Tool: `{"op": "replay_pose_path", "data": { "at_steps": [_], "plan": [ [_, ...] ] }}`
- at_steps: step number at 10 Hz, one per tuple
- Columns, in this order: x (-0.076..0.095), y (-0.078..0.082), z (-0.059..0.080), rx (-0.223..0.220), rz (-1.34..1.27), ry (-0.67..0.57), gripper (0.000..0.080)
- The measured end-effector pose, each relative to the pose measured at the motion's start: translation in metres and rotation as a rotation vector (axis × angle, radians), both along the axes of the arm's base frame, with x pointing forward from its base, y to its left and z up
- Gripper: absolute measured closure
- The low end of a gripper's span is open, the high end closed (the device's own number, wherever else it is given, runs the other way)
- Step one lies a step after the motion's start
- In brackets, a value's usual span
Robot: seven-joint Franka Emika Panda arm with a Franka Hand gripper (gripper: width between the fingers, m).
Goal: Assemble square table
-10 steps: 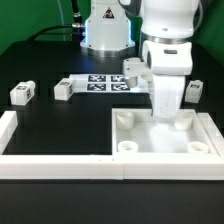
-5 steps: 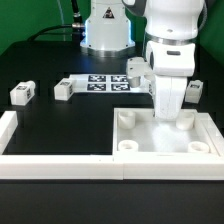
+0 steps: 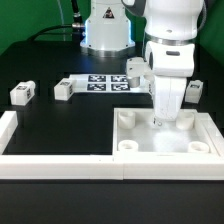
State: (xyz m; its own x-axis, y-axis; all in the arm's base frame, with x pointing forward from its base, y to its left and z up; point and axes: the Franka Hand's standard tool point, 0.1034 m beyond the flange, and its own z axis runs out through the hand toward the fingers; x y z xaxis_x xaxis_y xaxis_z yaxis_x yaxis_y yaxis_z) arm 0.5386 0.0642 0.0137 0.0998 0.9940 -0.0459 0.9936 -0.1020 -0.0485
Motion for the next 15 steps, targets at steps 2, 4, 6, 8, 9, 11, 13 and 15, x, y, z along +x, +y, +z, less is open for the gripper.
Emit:
{"op": "replay_pose_path", "data": {
  "at_steps": [2, 4, 6, 8, 9, 11, 13, 15],
  "plan": [
    [0.0, 0.0, 0.0, 0.0, 0.0, 0.0, 0.0151],
    [0.0, 0.0, 0.0, 0.0, -0.001, 0.0, 0.0151],
    [-0.003, 0.002, 0.016, -0.015, -0.048, 0.006, 0.0151],
    [-0.024, 0.014, 0.042, -0.031, -0.163, -0.009, 0.0151],
    [-0.03, 0.02, 0.047, -0.033, -0.179, -0.013, 0.0151],
    [-0.03, 0.024, 0.05, -0.029, -0.19, -0.022, 0.0151],
    [-0.031, 0.023, 0.049, -0.031, -0.191, -0.019, 0.0151],
    [-0.032, 0.022, 0.049, -0.031, -0.207, -0.018, 0.0151]
  ]
}}
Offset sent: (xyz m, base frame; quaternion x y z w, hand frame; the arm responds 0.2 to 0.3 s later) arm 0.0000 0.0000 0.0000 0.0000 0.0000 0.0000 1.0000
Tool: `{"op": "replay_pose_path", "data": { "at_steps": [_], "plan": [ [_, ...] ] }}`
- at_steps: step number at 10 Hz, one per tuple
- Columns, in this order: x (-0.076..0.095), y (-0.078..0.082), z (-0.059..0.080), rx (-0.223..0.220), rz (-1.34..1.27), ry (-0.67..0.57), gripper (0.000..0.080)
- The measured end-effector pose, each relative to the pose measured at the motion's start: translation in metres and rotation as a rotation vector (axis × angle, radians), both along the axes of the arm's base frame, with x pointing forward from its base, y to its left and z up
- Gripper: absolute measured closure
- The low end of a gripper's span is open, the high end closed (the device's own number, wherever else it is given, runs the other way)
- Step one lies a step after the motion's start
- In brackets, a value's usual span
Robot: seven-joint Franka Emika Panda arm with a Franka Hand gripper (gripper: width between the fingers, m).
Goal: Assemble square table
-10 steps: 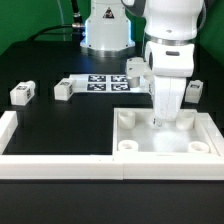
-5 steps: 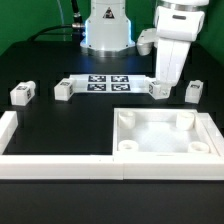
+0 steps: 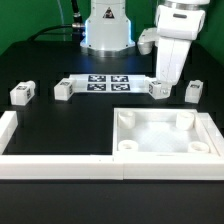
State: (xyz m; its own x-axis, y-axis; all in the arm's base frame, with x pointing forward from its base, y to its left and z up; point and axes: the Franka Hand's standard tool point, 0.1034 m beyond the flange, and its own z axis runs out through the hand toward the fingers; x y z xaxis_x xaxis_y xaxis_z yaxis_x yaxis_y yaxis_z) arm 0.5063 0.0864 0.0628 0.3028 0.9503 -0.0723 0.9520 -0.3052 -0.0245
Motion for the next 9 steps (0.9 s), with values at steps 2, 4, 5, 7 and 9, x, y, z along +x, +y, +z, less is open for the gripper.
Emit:
{"op": "replay_pose_path", "data": {
  "at_steps": [2, 4, 5, 7, 9],
  "plan": [
    [-0.025, -0.002, 0.005, -0.012, -0.203, 0.008, 0.0151],
    [-0.04, 0.01, 0.004, -0.037, -0.338, 0.035, 0.0151],
    [-0.04, 0.009, 0.003, -0.037, -0.34, 0.036, 0.0151],
    [-0.04, 0.009, 0.003, -0.038, -0.361, 0.035, 0.0151],
    [-0.04, 0.009, 0.003, -0.049, -0.515, 0.024, 0.0151]
  ]
}}
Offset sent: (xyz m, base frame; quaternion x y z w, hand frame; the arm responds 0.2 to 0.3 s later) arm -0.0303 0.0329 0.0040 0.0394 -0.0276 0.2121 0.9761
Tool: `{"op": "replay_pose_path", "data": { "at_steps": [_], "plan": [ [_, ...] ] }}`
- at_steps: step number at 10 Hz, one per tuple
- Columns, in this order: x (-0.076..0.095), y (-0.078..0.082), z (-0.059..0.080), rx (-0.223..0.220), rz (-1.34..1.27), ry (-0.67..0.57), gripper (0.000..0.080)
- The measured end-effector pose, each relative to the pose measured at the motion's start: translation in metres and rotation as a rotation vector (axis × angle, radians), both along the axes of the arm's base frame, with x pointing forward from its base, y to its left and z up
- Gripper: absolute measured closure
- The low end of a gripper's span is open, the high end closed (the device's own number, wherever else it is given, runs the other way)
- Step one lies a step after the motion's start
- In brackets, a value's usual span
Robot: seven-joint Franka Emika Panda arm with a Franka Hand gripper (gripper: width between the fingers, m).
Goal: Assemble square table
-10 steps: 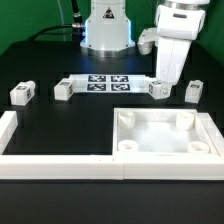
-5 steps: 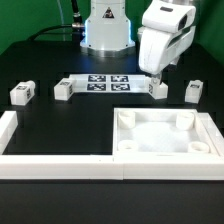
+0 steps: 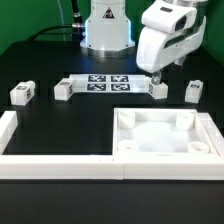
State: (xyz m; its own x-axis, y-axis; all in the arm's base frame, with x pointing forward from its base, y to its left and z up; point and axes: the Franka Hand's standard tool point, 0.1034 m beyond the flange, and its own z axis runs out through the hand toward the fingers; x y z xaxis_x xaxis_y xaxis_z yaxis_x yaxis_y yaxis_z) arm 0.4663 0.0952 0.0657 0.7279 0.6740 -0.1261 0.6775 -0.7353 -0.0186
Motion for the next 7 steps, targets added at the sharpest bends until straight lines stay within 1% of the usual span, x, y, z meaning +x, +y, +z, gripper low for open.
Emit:
{"op": "replay_pose_path", "data": {
  "at_steps": [1, 2, 3, 4, 5, 6, 7],
  "plan": [
    [-0.002, -0.001, -0.001, -0.006, -0.13, -0.004, 0.0151],
    [-0.007, -0.001, -0.005, -0.01, -0.362, 0.007, 0.0151],
    [-0.011, 0.006, -0.009, -0.03, -0.609, 0.026, 0.0151],
    [-0.01, 0.01, -0.011, -0.029, -0.673, 0.051, 0.0151],
    [-0.008, 0.016, -0.01, -0.042, -0.772, 0.044, 0.0151],
    [-0.01, 0.026, -0.009, -0.055, -0.829, 0.037, 0.0151],
    [-0.011, 0.029, -0.01, -0.058, -0.932, 0.042, 0.0151]
  ]
}}
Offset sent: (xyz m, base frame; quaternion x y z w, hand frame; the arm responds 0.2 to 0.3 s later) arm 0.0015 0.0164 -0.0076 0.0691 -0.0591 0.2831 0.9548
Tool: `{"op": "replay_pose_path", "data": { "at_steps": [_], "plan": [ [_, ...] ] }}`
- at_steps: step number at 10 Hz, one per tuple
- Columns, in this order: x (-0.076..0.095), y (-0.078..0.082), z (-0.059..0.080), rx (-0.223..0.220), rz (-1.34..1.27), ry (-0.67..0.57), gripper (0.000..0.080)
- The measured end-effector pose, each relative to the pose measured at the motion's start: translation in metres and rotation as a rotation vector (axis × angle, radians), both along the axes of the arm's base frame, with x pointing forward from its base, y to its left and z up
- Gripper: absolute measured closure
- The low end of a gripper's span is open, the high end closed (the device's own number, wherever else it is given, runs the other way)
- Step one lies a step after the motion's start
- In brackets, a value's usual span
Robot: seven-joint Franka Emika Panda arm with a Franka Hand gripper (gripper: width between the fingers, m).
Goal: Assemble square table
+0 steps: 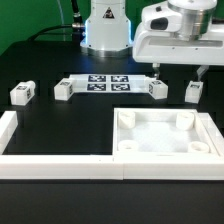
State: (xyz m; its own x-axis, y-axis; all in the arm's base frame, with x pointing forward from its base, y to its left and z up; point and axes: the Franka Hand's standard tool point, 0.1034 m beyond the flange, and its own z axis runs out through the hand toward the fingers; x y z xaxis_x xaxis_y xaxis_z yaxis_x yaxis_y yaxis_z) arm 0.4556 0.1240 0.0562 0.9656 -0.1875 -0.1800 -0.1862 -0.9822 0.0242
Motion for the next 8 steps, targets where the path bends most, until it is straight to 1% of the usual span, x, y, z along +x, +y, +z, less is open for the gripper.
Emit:
{"op": "replay_pose_path", "data": {
  "at_steps": [1, 3, 5, 6, 7, 8],
  "plan": [
    [0.0, 0.0, 0.0, -0.005, -0.031, 0.0, 0.0151],
    [-0.001, 0.003, 0.0, -0.024, -0.174, 0.003, 0.0151],
    [-0.002, 0.02, -0.004, -0.035, -0.345, -0.001, 0.0151],
    [-0.004, 0.029, -0.003, -0.049, -0.409, -0.001, 0.0151],
    [-0.004, 0.028, -0.004, -0.039, -0.351, -0.003, 0.0151],
    [-0.004, 0.027, -0.004, -0.039, -0.35, -0.003, 0.0151]
  ]
}}
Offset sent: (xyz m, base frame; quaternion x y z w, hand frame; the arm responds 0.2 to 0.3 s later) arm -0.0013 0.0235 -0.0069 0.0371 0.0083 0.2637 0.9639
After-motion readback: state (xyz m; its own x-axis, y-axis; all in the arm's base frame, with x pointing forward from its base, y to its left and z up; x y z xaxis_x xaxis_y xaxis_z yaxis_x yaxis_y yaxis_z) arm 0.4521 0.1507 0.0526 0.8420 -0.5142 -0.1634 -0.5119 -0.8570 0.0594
